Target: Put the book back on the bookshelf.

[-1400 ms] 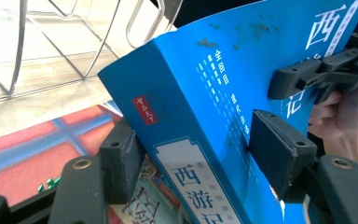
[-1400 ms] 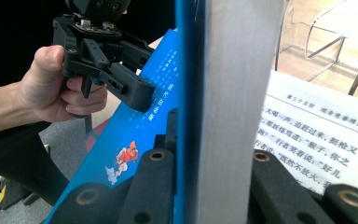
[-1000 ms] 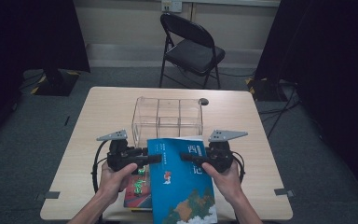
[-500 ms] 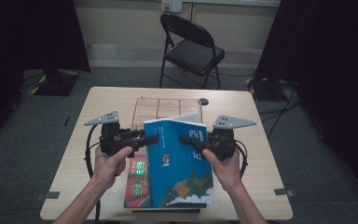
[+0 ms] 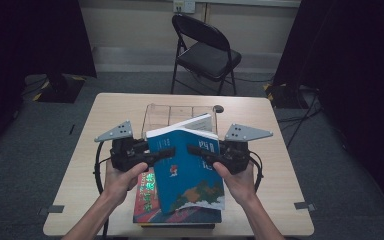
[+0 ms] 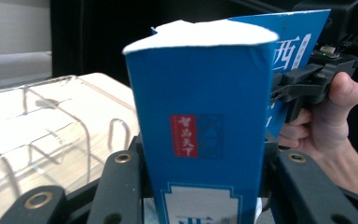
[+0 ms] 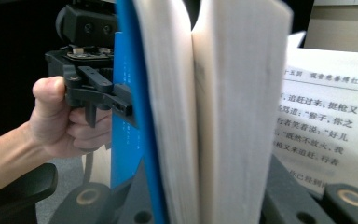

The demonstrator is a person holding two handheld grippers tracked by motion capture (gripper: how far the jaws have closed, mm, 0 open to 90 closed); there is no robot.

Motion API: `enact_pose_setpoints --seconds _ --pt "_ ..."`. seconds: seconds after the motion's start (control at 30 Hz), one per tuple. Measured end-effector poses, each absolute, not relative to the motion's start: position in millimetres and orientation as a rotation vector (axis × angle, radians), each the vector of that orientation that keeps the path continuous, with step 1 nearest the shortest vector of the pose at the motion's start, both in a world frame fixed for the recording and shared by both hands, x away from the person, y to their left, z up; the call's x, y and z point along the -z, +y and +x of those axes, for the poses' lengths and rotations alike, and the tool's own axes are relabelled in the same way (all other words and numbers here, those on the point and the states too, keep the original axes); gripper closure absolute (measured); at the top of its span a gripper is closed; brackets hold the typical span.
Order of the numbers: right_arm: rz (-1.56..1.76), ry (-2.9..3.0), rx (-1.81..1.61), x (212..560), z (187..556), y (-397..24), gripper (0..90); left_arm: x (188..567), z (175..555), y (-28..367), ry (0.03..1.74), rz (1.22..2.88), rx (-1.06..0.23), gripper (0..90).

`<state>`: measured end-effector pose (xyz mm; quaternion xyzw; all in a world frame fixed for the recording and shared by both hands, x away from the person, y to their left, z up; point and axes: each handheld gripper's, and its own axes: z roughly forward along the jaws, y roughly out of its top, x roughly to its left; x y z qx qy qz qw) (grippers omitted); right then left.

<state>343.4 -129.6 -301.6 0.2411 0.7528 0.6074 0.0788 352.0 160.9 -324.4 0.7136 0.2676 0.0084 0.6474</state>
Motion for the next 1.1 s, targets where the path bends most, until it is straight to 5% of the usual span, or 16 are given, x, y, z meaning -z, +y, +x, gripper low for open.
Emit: enact_pose_setpoints --seconds 0.27,0.43,0.63,0.67,1.1 --pt "0.729 2.219 -1.854 296 357 -126 79.2 308 349 158 0.6 1.658 -0.212 60.7" --pt "0.694 2.207 -1.877 301 353 -124 78.2 313 345 162 0.566 1.654 -0.214 60.2" --pt "0.689 2.253 -1.829 299 344 -130 67.3 317 328 161 0.522 1.628 -0.245 59.9" --pt "0.711 2.227 -1.8 298 338 -136 59.4 316 325 159 0.52 1.643 -0.259 60.1" --pt "0.888 2.197 -1.71 330 352 -173 43.8 317 324 160 0.517 1.65 -0.246 59.9"
